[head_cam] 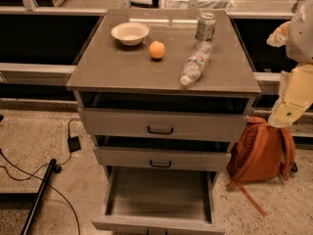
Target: Place water bottle into bottom drawer
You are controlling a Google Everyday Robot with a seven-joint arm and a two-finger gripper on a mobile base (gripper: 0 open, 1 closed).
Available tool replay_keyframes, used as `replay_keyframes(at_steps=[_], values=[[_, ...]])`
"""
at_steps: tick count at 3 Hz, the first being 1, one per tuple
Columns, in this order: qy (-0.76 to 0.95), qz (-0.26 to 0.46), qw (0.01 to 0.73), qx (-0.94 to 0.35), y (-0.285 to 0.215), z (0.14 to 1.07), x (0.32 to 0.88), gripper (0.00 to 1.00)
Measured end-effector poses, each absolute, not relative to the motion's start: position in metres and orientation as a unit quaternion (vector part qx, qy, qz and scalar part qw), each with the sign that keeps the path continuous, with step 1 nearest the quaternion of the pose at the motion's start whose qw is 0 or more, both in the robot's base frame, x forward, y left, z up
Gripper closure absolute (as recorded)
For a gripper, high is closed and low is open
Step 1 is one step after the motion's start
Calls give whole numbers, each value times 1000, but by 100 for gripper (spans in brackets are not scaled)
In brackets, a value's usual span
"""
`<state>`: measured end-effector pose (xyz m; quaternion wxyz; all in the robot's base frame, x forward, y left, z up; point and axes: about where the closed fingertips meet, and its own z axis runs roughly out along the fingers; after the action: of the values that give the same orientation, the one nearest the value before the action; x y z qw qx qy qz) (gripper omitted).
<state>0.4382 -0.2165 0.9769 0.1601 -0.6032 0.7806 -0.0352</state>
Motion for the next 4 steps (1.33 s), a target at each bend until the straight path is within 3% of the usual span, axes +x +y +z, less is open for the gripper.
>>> replay_keyframes(at_steps=[2,3,4], values=[[740,-76,171,-646,-205,973,457,0],[654,-154,180,-718,-184,966,504,0],[583,-187,181,-770,-185,961,547,0]])
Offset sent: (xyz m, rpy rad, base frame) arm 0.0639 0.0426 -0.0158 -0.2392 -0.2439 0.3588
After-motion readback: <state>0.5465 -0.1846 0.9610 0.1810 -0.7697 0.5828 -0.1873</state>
